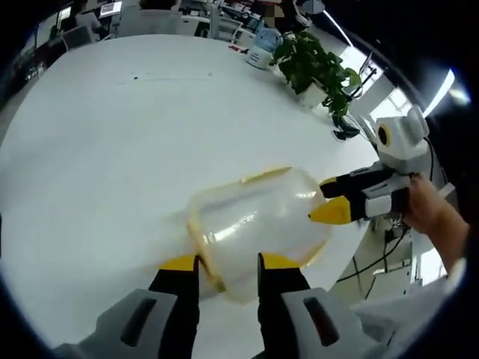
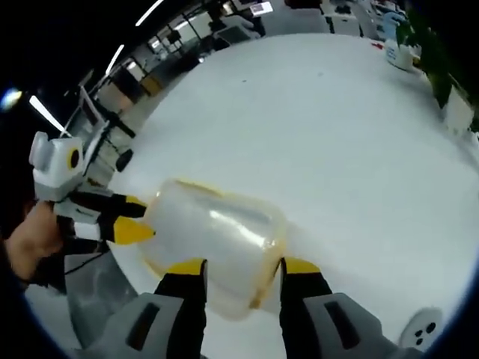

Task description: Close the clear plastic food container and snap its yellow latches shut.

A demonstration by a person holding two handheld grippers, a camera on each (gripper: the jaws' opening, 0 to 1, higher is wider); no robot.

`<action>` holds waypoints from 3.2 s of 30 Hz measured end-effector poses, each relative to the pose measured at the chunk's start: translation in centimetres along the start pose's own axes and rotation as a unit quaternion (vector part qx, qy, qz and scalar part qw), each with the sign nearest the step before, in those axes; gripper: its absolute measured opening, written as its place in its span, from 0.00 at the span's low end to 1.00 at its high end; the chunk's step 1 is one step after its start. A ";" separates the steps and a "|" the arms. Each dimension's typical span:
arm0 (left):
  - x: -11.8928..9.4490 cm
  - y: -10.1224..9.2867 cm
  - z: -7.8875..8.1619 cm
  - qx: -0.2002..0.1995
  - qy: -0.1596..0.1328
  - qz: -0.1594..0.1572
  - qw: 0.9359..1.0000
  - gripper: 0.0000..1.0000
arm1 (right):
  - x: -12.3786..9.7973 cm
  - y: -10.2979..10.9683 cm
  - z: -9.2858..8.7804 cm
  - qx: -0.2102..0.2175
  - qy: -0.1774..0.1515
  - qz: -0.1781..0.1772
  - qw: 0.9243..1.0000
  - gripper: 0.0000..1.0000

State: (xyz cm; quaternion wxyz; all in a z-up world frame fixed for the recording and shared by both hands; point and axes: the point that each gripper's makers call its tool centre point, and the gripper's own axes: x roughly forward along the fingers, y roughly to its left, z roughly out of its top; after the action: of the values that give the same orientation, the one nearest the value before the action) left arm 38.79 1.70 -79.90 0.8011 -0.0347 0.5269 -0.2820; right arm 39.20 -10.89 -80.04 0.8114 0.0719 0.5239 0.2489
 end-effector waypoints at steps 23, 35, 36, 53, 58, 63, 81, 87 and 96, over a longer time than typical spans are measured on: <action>-0.8 0.7 -0.4 -0.006 -0.002 -0.022 1.000 0.34 | -0.5 -0.6 0.3 -0.023 -0.007 -0.020 1.000 0.38; -1.1 1.1 -1.1 0.040 0.020 -0.029 0.999 0.39 | -0.6 -0.3 -0.1 -0.073 0.014 -0.014 0.997 0.40; -1.2 1.0 -1.1 0.041 0.021 -0.030 0.998 0.39 | -0.7 -0.3 -0.1 -0.077 0.016 -0.014 0.997 0.40; -1.9 1.0 -1.1 0.093 0.043 -0.030 0.994 0.36 | -1.4 0.1 0.2 -0.139 0.030 0.005 0.990 0.36; -2.2 1.1 -0.9 0.110 0.045 -0.029 0.992 0.36 | -1.4 0.0 0.1 -0.167 0.038 0.003 0.985 0.35; -2.4 1.4 -0.4 0.136 0.039 -0.025 0.990 0.36 | -1.6 0.1 0.0 -0.195 0.046 0.006 0.980 0.34; -2.8 0.4 0.9 0.226 0.049 -0.042 0.972 0.36 | -2.0 0.2 0.1 -0.289 0.058 0.012 0.955 0.32; -2.8 0.0 1.5 0.279 0.028 -0.040 0.959 0.36 | -2.0 0.1 0.2 -0.314 0.060 0.011 0.947 0.32; -2.4 -1.2 2.4 0.339 -0.005 -0.048 0.939 0.36 | -1.8 0.4 0.3 -0.348 0.060 0.018 0.935 0.33</action>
State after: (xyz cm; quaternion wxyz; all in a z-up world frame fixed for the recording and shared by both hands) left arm 39.70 1.25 -76.45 0.7537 0.2127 0.3933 -0.4818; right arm 38.78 -11.31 -78.30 0.7478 -0.2209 0.4510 0.4343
